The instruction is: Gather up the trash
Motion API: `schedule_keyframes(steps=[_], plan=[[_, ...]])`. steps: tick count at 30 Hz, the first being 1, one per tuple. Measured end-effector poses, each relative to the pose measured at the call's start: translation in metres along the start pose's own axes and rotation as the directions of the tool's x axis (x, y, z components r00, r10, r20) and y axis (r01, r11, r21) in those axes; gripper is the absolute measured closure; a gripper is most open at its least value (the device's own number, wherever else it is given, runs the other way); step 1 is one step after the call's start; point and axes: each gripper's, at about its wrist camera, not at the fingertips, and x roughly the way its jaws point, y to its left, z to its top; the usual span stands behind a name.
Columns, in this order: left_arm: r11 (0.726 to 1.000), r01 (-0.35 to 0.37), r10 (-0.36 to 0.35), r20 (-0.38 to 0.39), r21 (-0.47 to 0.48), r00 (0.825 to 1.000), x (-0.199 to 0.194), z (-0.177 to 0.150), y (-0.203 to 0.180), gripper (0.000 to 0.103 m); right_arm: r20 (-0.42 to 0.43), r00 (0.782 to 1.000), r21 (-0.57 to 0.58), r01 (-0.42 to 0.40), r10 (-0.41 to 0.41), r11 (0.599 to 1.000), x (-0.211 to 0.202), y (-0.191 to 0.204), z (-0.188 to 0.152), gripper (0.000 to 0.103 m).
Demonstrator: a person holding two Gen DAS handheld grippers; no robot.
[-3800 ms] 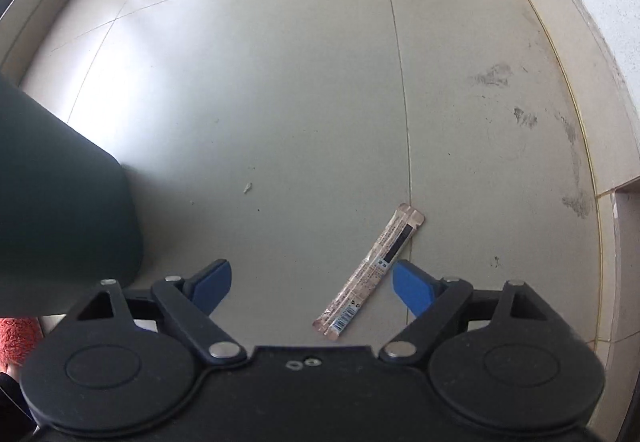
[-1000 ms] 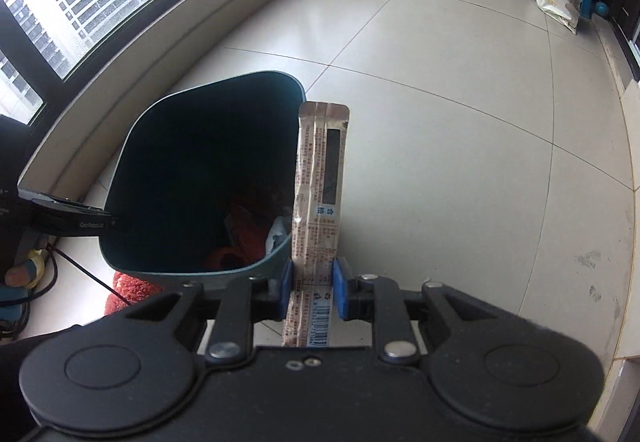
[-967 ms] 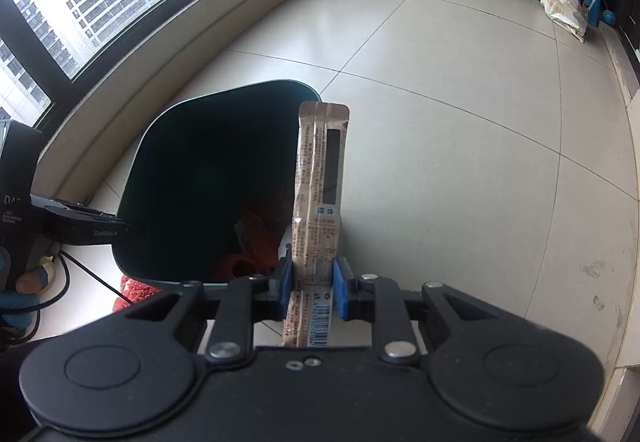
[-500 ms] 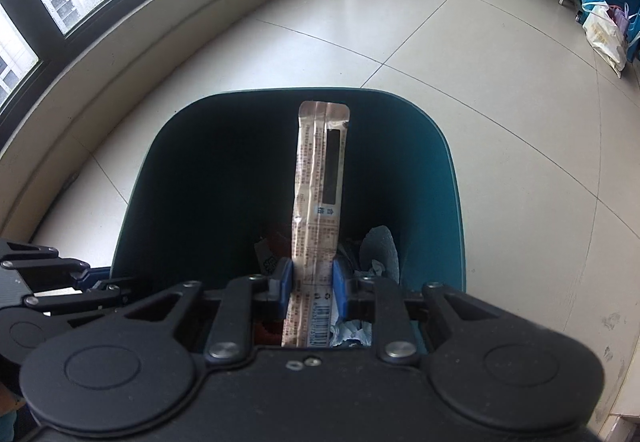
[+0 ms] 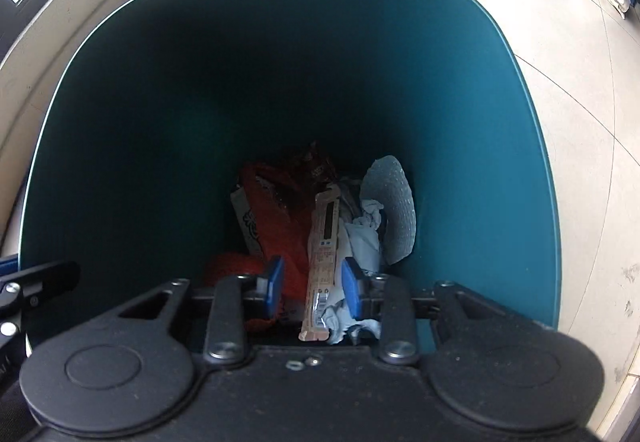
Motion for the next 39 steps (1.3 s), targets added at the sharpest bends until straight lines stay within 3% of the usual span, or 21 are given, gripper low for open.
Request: schedule_keyframes(steps=[8,15,17,19,22,26,34,39], plan=[[1.000,-0.010,0.009,0.055,0.010,0.998,-0.022,-0.006,-0.001,0.092,0.090,0.995,0.015,-0.049,0.047,0.999,-0.042,-0.009,-0.024,0.059],[0.997,-0.061,0.055,0.155,0.040,0.986,-0.063,-0.014,-0.004,0.090,0.195,0.977,0.018,-0.091,0.086,0.996,-0.084,-0.019,-0.037,0.052],[0.996,-0.072,0.061,0.199,0.047,0.978,-0.080,-0.018,-0.005,0.081,0.232,0.968,0.014,-0.102,0.096,0.995,-0.099,-0.019,-0.046,0.049],[0.996,-0.071,0.057,0.237,0.053,0.970,-0.096,-0.024,-0.006,0.060,0.265,0.958,0.011,-0.119,0.112,0.993,-0.116,-0.019,-0.053,0.046],[0.992,-0.103,0.076,0.300,0.073,0.951,-0.117,-0.037,-0.013,0.046,0.313,0.941,0.004,-0.137,0.129,0.991,-0.141,-0.020,-0.067,0.043],[0.993,-0.099,0.070,0.338,0.069,0.939,-0.138,-0.053,-0.015,0.043,0.368,0.919,-0.012,-0.147,0.141,0.989,-0.163,-0.020,-0.088,0.039],[0.996,-0.075,0.049,0.422,0.044,0.905,-0.163,-0.082,-0.020,0.028,0.440,0.883,-0.049,-0.160,0.165,0.986,-0.183,-0.015,-0.129,0.023],[0.997,-0.065,0.043,0.468,0.031,0.883,-0.175,-0.097,-0.024,0.023,0.505,0.845,-0.059,-0.169,0.176,0.984,-0.201,-0.013,-0.150,0.014]])
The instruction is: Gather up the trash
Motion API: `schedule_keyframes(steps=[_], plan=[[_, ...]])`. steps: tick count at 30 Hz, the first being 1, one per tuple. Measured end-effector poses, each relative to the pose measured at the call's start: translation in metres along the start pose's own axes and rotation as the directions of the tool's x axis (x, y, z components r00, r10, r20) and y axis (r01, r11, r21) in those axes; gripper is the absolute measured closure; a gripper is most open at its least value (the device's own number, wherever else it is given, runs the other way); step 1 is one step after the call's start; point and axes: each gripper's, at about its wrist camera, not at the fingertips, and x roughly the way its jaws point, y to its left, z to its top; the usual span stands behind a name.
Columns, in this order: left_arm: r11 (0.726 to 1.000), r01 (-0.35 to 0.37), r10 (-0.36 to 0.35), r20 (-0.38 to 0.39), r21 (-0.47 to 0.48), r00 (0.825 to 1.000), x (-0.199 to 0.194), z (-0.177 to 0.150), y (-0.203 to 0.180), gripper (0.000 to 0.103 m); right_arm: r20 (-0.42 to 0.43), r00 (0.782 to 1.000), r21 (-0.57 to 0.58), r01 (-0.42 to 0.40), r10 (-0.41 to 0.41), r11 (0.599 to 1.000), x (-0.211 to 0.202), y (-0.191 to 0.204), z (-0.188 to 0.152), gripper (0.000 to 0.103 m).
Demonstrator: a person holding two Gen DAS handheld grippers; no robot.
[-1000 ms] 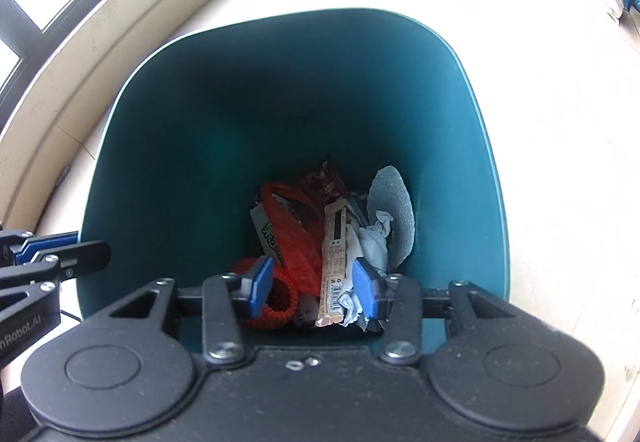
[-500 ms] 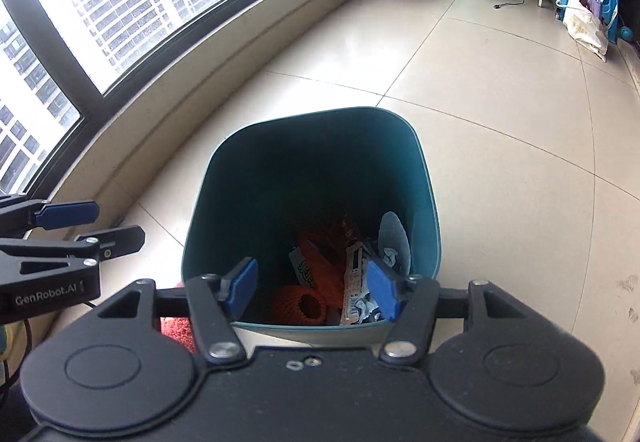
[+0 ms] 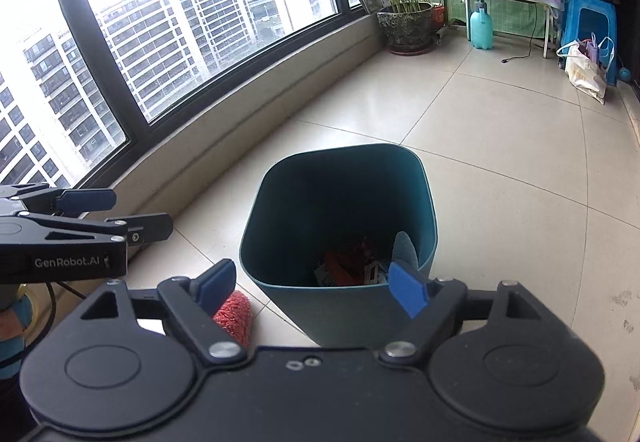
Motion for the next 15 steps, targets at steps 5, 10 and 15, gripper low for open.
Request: schedule_keyframes(steps=[5,10,15], plan=[[0.997,0.061,-0.060,0.043,-0.040,0.997,-0.012,-0.005,-0.001,0.014,0.130,0.992,0.026,-0.001,-0.002,1.000,-0.026,0.000,-0.007,0.000],[0.996,0.074,-0.070,0.066,-0.051,0.995,-0.019,-0.014,-0.003,0.013,0.197,0.980,0.034,-0.001,-0.006,0.999,-0.037,0.000,-0.015,0.000],[0.996,0.076,-0.072,0.085,-0.046,0.994,-0.023,-0.021,-0.007,0.013,0.193,0.981,0.031,0.016,-0.021,0.999,-0.034,0.001,-0.022,0.000]])
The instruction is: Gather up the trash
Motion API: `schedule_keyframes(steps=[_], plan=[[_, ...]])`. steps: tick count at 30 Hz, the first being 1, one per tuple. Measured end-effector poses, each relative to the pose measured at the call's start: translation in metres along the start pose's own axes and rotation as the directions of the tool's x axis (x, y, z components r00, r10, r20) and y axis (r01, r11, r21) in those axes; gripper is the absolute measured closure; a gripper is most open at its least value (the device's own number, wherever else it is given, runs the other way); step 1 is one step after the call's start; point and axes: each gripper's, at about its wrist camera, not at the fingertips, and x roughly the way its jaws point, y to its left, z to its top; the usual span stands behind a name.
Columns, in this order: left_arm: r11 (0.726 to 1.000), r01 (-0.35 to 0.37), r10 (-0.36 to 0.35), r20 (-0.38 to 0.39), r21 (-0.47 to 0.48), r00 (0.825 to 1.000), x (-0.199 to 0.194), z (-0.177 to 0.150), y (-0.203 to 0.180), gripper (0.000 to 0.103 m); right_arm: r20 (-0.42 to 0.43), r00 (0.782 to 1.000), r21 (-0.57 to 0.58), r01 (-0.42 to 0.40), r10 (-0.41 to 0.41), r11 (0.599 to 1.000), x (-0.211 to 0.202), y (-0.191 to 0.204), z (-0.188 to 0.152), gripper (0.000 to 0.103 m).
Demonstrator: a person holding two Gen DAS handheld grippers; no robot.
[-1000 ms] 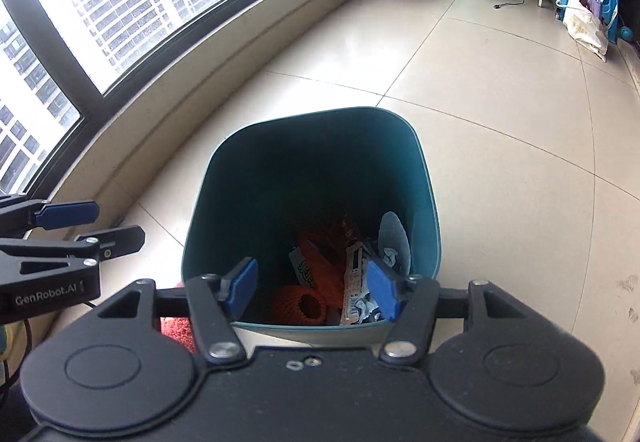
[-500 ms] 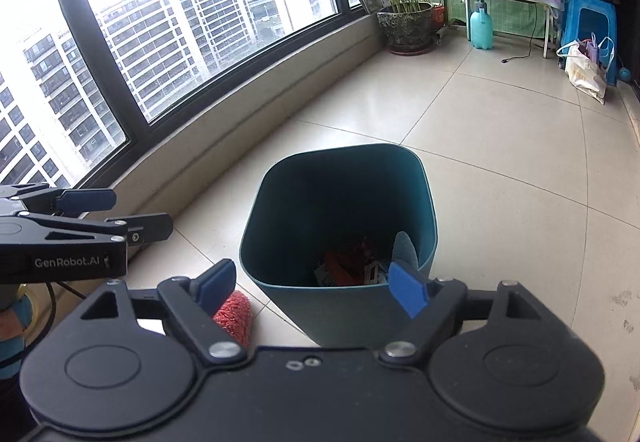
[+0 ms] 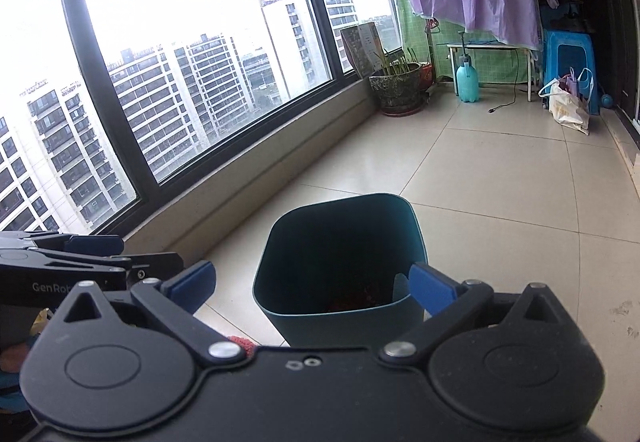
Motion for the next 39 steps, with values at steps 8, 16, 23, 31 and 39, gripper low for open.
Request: schedule_keyframes(steps=[8,16,23,31,39], plan=[[1.000,0.009,-0.009,0.022,0.009,1.000,-0.005,-0.005,-0.002,0.013,0.016,0.999,0.023,0.030,-0.030,0.999,-0.002,-0.004,0.000,0.000],[1.000,0.014,-0.014,0.033,0.011,0.999,-0.010,-0.008,-0.005,0.013,0.033,0.998,0.029,0.049,-0.050,0.998,-0.008,-0.003,-0.001,0.000],[0.999,0.031,-0.033,0.068,0.035,0.997,-0.020,-0.011,-0.006,0.013,0.053,0.997,0.012,0.054,-0.055,0.998,-0.012,0.000,0.002,0.000],[0.999,0.035,-0.037,0.060,0.039,0.997,-0.023,-0.012,-0.004,0.013,0.060,0.997,-0.003,0.054,-0.053,0.999,-0.014,0.003,0.002,0.000],[0.998,0.037,-0.040,0.059,0.042,0.997,-0.024,-0.008,-0.004,0.013,0.059,0.997,-0.004,0.046,-0.046,0.999,-0.013,0.004,0.001,0.000]])
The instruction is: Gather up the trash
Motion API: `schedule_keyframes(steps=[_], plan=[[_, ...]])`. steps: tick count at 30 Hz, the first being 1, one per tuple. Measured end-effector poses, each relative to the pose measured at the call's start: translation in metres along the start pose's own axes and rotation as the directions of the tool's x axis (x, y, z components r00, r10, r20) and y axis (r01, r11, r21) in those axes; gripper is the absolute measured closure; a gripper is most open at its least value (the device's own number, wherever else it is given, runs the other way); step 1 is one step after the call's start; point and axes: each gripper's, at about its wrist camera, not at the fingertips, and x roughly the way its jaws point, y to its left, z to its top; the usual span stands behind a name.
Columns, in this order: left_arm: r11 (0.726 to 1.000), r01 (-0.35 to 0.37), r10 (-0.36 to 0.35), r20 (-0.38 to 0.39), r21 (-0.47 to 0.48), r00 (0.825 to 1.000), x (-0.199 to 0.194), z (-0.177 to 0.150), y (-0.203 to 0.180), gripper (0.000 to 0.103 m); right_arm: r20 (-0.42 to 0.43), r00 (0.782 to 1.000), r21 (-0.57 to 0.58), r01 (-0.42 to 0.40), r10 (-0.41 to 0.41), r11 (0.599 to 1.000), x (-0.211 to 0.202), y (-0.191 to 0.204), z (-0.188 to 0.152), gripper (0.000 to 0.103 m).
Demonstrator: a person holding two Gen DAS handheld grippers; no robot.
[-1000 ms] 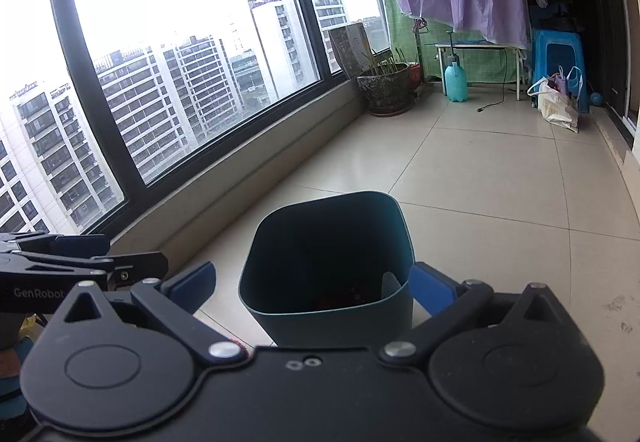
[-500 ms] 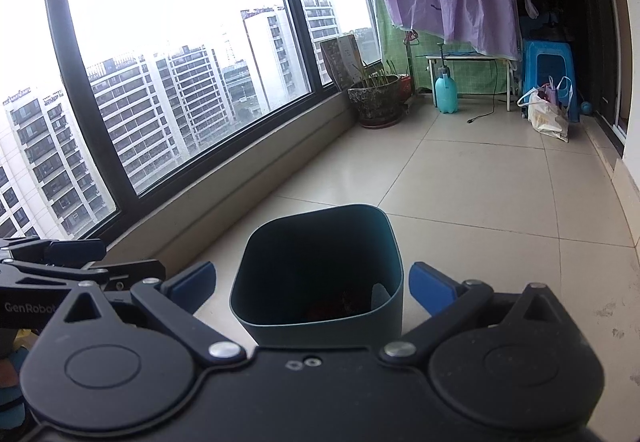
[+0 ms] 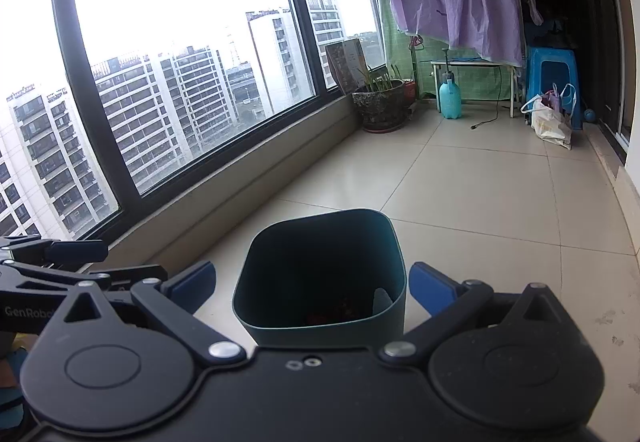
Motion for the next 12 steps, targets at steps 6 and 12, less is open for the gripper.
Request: schedule_keyframes(steps=[6,12], plan=[[1.000,0.001,-0.001,0.008,0.002,1.000,0.0004,-0.0009,-0.0013,0.013,-0.004,1.000,0.006,-0.007,0.007,1.000,0.0009,-0.0006,0.0006,0.000],[1.000,0.003,-0.003,-0.002,-0.006,1.000,0.0023,-0.0002,-0.0016,0.013,-0.007,1.000,0.009,-0.006,0.006,1.000,0.0036,-0.0013,0.0006,0.000]])
